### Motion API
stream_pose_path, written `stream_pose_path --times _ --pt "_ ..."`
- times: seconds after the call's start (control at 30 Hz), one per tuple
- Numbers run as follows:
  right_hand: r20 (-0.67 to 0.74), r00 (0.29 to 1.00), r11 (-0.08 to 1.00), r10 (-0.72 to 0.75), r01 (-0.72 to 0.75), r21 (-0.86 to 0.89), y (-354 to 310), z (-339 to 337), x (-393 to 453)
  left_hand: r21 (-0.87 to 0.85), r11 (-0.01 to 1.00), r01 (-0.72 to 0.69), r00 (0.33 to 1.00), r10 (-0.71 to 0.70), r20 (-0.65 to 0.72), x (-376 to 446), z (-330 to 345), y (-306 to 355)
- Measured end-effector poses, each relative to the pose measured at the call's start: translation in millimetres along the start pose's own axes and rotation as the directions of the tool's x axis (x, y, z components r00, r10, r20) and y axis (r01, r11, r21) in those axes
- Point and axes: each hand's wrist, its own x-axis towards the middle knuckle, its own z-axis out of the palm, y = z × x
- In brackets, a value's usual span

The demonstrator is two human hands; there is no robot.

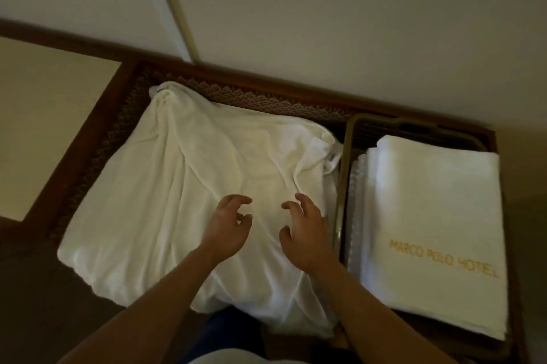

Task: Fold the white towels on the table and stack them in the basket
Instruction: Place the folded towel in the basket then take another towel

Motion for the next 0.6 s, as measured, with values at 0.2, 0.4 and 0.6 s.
stream_pose_path --times 0.2,0.4,0.6 --pt "0.240 0.940 0.968 0.241 -0.217 -0.125 -37.7 50.6 63.6 0.095 0.989 -0.116 0.985 0.102 0.139 128.4 -63.9 -20.1" --pt "0.321 0.882 0.934 0.344 -0.286 -0.214 -34.6 84.8 83.5 0.380 0.877 -0.295 0.953 0.242 0.183 268.0 -96.3 1.5" --pt "0.276 0.885 0.922 0.374 -0.322 -0.215 -38.0 98.8 81.7 0.747 0.541 -0.387 0.901 0.051 0.430 313.4 -73.6 3.7"
